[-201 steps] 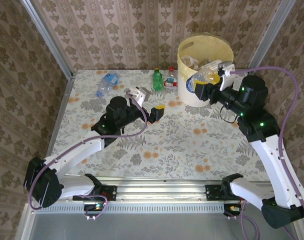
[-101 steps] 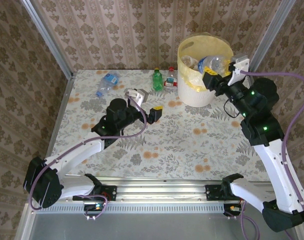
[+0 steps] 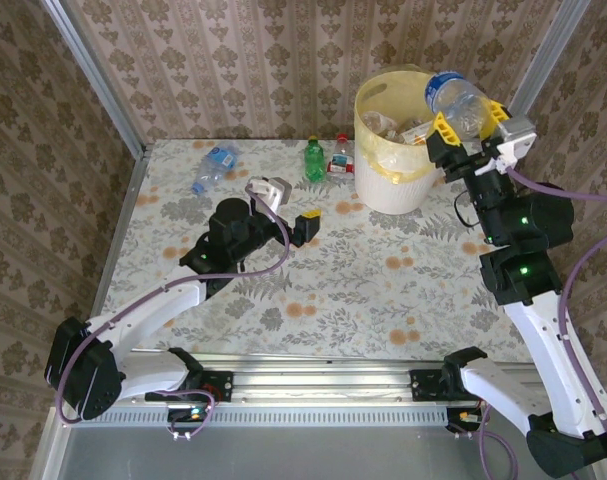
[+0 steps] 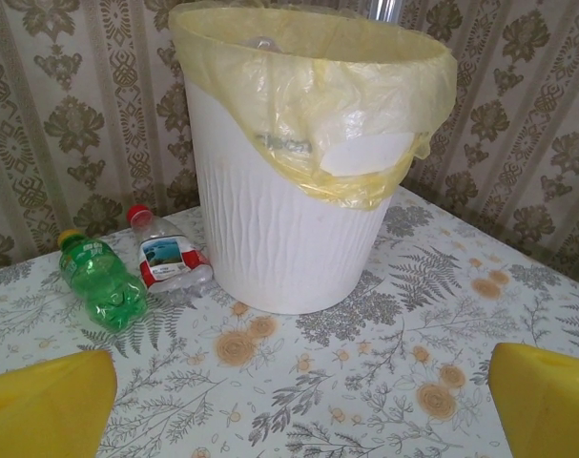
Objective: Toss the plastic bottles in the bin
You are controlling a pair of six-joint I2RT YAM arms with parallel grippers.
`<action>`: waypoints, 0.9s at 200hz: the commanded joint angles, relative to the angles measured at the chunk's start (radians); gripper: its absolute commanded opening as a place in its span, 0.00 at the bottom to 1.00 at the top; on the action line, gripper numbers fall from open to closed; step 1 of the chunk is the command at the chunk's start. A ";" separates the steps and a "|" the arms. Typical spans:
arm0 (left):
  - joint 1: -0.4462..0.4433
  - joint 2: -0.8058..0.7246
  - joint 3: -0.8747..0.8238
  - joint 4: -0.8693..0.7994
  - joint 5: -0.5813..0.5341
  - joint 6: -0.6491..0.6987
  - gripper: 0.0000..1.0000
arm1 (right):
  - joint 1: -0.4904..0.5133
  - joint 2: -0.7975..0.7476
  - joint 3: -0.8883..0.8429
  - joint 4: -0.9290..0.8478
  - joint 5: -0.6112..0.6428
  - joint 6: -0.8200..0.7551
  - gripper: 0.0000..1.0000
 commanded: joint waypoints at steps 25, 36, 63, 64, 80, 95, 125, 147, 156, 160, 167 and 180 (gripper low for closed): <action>0.005 -0.011 -0.013 0.042 -0.019 -0.019 1.00 | 0.002 -0.024 -0.013 0.176 0.041 -0.056 0.47; 0.006 -0.010 -0.017 0.042 -0.023 -0.018 1.00 | 0.002 -0.022 -0.009 0.180 0.043 -0.056 0.47; 0.006 -0.011 -0.022 0.049 -0.025 -0.022 1.00 | 0.002 -0.014 -0.003 0.179 0.040 -0.054 0.46; 0.006 -0.011 -0.022 0.049 -0.025 -0.022 1.00 | 0.002 -0.013 -0.004 0.179 0.040 -0.054 0.46; 0.008 -0.014 -0.025 0.049 -0.026 -0.022 1.00 | 0.001 -0.009 -0.001 0.179 0.040 -0.049 0.46; 0.009 -0.017 -0.027 0.047 -0.028 -0.020 1.00 | 0.001 -0.005 0.001 0.175 0.040 -0.047 0.46; 0.014 -0.022 -0.031 0.043 -0.027 -0.022 1.00 | 0.001 0.014 0.014 0.150 0.043 -0.048 0.46; 0.016 -0.021 -0.033 0.044 -0.025 -0.022 1.00 | -0.002 0.038 0.029 0.122 0.051 -0.044 0.46; 0.016 -0.018 -0.033 0.042 -0.024 -0.022 1.00 | -0.007 0.055 0.042 0.098 0.052 -0.038 0.46; 0.018 -0.018 -0.032 0.042 -0.023 -0.022 1.00 | -0.010 0.065 0.050 0.079 0.054 -0.037 0.46; 0.019 -0.015 -0.032 0.042 -0.024 -0.022 1.00 | -0.013 0.085 0.074 0.044 0.066 -0.032 0.46; 0.022 -0.009 -0.030 0.041 -0.026 -0.023 1.00 | -0.030 0.141 0.127 -0.037 0.076 -0.007 0.47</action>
